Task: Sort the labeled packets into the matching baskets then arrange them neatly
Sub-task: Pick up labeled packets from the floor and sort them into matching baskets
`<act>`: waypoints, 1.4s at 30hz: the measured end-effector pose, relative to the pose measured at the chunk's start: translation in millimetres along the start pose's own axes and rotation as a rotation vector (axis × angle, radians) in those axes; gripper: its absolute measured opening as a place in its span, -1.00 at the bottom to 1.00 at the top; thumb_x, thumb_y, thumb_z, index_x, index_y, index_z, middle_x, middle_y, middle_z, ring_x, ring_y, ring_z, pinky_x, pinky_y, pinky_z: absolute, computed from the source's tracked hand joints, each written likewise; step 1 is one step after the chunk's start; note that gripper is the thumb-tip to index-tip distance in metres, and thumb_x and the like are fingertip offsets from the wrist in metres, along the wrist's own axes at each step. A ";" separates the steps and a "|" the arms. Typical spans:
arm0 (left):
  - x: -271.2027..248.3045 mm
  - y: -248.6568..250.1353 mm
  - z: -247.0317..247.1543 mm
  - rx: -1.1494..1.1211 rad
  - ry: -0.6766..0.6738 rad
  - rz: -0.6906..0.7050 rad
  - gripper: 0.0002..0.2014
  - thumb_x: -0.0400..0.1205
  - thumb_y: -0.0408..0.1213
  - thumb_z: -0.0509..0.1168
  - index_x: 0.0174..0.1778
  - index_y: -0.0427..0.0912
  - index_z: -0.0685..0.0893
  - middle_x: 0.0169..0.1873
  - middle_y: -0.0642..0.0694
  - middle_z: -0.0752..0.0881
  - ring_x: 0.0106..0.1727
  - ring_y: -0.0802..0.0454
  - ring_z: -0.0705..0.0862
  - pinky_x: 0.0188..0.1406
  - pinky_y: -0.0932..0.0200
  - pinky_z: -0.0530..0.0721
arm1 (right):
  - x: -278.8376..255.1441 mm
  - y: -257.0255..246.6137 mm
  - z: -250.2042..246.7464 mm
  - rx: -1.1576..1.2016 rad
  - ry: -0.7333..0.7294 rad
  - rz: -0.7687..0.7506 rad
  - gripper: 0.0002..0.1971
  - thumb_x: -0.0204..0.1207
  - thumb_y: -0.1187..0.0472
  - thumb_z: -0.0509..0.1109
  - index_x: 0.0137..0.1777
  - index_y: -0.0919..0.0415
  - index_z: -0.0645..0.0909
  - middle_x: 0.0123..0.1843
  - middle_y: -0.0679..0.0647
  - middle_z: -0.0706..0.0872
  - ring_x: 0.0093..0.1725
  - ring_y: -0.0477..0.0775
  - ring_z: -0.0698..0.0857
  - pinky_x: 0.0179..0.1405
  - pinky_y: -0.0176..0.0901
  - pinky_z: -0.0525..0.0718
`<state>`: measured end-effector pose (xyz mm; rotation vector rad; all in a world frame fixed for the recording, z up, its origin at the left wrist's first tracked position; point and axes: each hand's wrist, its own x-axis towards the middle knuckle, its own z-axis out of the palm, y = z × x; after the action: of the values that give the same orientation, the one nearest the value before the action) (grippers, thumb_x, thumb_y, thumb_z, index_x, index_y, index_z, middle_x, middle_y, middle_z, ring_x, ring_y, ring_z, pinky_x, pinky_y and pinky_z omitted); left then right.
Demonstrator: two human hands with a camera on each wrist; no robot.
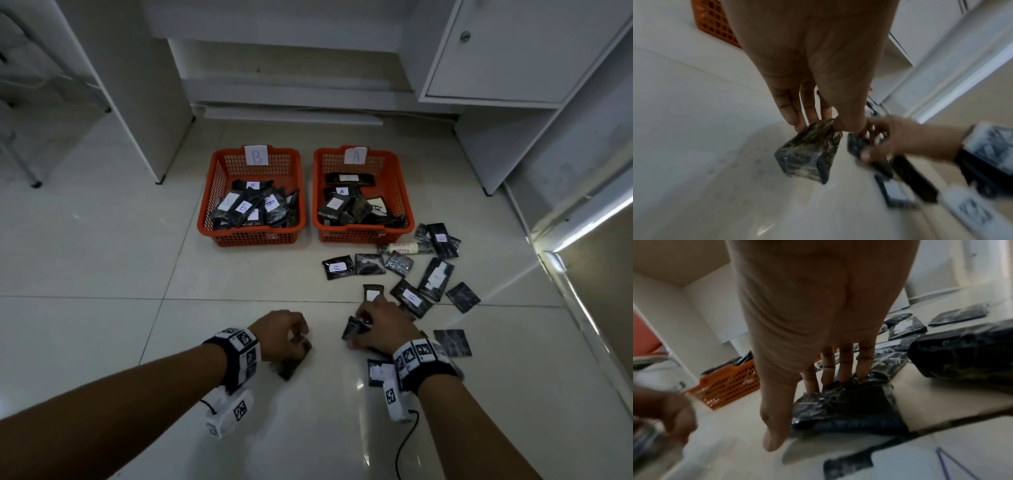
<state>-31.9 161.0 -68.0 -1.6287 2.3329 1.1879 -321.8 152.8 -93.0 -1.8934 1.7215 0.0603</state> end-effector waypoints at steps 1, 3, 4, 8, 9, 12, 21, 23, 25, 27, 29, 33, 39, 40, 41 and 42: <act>4.1 -1.0 -5.8 -0.078 0.055 -0.013 -0.62 0.53 -0.05 0.54 0.26 0.07 0.73 0.11 0.11 0.75 -0.11 0.21 0.69 0.01 0.25 0.67 | -1.2 -1.4 2.9 -0.086 -0.018 -0.006 -0.30 0.14 -0.38 0.64 0.23 -0.10 0.58 0.23 -0.04 0.49 0.20 0.08 0.52 0.17 0.07 0.69; 13.2 -2.2 -18.0 -0.196 0.162 -0.028 -0.65 0.57 -0.05 0.52 0.28 0.10 0.77 0.10 0.17 0.80 -0.07 0.29 0.74 0.09 0.28 0.70 | -1.5 -3.6 8.7 -0.150 0.011 -0.020 -0.35 0.23 -0.29 0.65 0.24 -0.04 0.56 0.24 -0.01 0.49 0.22 0.11 0.52 0.13 0.04 0.67; 17.9 -1.9 -24.4 -0.237 0.208 -0.028 -0.66 0.58 -0.08 0.51 0.30 0.07 0.78 0.11 0.15 0.81 -0.01 0.30 0.75 0.16 0.25 0.72 | -0.9 -4.6 10.6 -0.132 0.038 -0.029 -0.42 0.30 -0.22 0.63 0.23 -0.01 0.56 0.22 0.00 0.51 0.22 0.12 0.55 0.10 0.00 0.65; 30.1 6.4 -47.0 -0.457 0.295 -0.013 -0.76 0.68 -0.31 0.42 0.26 -0.11 0.81 0.07 -0.04 0.83 -0.13 0.32 0.78 -0.06 0.37 0.70 | 0.6 -13.0 4.4 0.299 0.124 0.017 -0.75 0.57 -0.14 0.47 0.09 -0.01 0.71 0.02 -0.07 0.70 -0.02 -0.04 0.71 -0.01 -0.07 0.70; 31.7 7.5 -51.5 -0.512 0.309 -0.011 -0.77 0.71 -0.34 0.37 0.26 -0.15 0.80 0.07 -0.09 0.83 -0.18 0.33 0.78 -0.15 0.41 0.69 | 2.5 -15.2 0.1 0.444 0.168 0.027 -0.81 0.65 -0.07 0.43 -0.01 0.02 0.72 -0.12 -0.07 0.73 -0.17 -0.07 0.71 -0.12 -0.08 0.68; 31.2 6.6 -62.4 -0.605 0.330 0.000 -0.70 0.78 -0.36 0.24 0.38 -0.11 0.73 0.09 -0.15 0.77 -0.12 0.13 0.79 -0.09 0.20 0.81 | 7.3 -26.2 -17.1 0.781 0.287 0.066 -0.81 0.73 0.17 0.35 -0.13 0.15 0.66 -0.41 -0.06 0.60 -0.44 -0.06 0.51 -0.35 -0.13 0.46; 26.8 -8.2 -82.4 -0.770 0.380 0.016 -0.54 0.49 -0.63 0.46 0.20 -0.06 0.79 0.14 -0.12 0.82 0.12 -0.11 0.83 0.13 0.03 0.77 | 16.1 -59.3 -52.5 1.511 0.359 -0.011 -0.73 0.76 0.33 0.38 0.41 0.29 0.66 0.20 0.32 0.86 0.23 0.34 0.85 0.22 0.26 0.82; 24.0 -7.7 -83.7 -0.778 0.419 0.042 -0.55 0.49 -0.65 0.46 0.19 -0.08 0.77 0.16 -0.07 0.78 0.04 -0.01 0.84 0.08 0.12 0.77 | 16.0 -63.0 -55.9 1.545 0.394 -0.026 -0.73 0.76 0.32 0.38 0.41 0.28 0.67 0.20 0.31 0.86 0.22 0.31 0.85 0.24 0.27 0.81; 22.8 -9.2 -84.3 -0.804 0.420 0.077 -0.53 0.48 -0.68 0.47 0.20 -0.11 0.76 0.20 -0.06 0.75 0.00 0.05 0.85 0.04 0.16 0.78 | 17.8 -65.1 -56.2 1.558 0.417 -0.018 -0.74 0.76 0.31 0.40 0.41 0.26 0.68 0.21 0.32 0.86 0.23 0.32 0.84 0.27 0.29 0.80; 22.0 -11.6 -84.3 -0.818 0.414 0.102 -0.53 0.46 -0.71 0.48 0.18 -0.13 0.76 0.21 -0.07 0.75 0.00 0.03 0.86 0.04 0.13 0.80 | 19.3 -67.8 -55.6 1.554 0.433 -0.018 -0.74 0.76 0.31 0.40 0.41 0.26 0.68 0.20 0.31 0.86 0.21 0.31 0.84 0.27 0.30 0.80; 21.3 -13.1 -84.3 -0.836 0.413 0.108 -0.53 0.44 -0.74 0.49 0.17 -0.18 0.75 0.20 -0.07 0.76 0.00 0.00 0.86 -0.02 0.17 0.78 | 19.9 -71.6 -55.6 1.552 0.443 -0.020 -0.74 0.76 0.33 0.38 0.41 0.28 0.68 0.17 0.30 0.86 0.17 0.29 0.85 0.24 0.28 0.82; 19.3 -13.9 -86.2 -0.851 0.419 0.124 -0.55 0.43 -0.75 0.50 0.18 -0.28 0.73 0.19 -0.10 0.76 0.00 -0.01 0.86 -0.08 0.24 0.75 | 18.7 -78.1 -56.6 1.554 0.450 -0.028 -0.73 0.76 0.34 0.38 0.42 0.29 0.66 0.18 0.32 0.86 0.17 0.29 0.86 0.18 0.21 0.84; 20.7 -16.8 -89.5 -0.855 0.436 0.133 -0.57 0.43 -0.74 0.50 0.10 -0.20 0.73 0.17 -0.07 0.79 0.06 -0.07 0.86 0.00 0.12 0.80 | 18.4 -78.6 -54.8 1.553 0.455 -0.025 -0.72 0.76 0.33 0.38 0.44 0.28 0.65 0.22 0.35 0.84 0.22 0.34 0.85 0.25 0.26 0.82; 21.0 -16.7 -89.7 -0.843 0.441 0.132 -0.57 0.42 -0.73 0.50 0.09 -0.19 0.74 0.16 -0.04 0.80 0.05 -0.04 0.86 -0.02 0.14 0.79 | 18.6 -78.4 -54.4 1.553 0.454 -0.022 -0.71 0.77 0.33 0.38 0.45 0.27 0.65 0.23 0.36 0.84 0.24 0.36 0.84 0.26 0.28 0.82; 21.6 -16.5 -89.9 -0.827 0.448 0.130 -0.57 0.42 -0.72 0.51 0.08 -0.18 0.74 0.14 -0.01 0.81 0.05 -0.03 0.85 -0.04 0.15 0.78 | 18.8 -78.2 -54.2 1.556 0.451 -0.019 -0.71 0.77 0.32 0.38 0.45 0.27 0.65 0.24 0.36 0.84 0.25 0.37 0.83 0.27 0.29 0.81; 22.5 -16.2 -90.2 -0.814 0.457 0.128 -0.57 0.42 -0.70 0.52 0.07 -0.16 0.74 0.13 0.01 0.82 0.05 -0.03 0.85 -0.04 0.14 0.78 | 19.0 -77.9 -54.1 1.561 0.447 -0.017 -0.71 0.76 0.32 0.39 0.45 0.27 0.65 0.25 0.36 0.84 0.26 0.38 0.83 0.28 0.30 0.80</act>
<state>4.2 85.9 -23.7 -2.1859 2.3618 2.2069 -264.8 112.5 -26.1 -0.6992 1.2027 -1.3595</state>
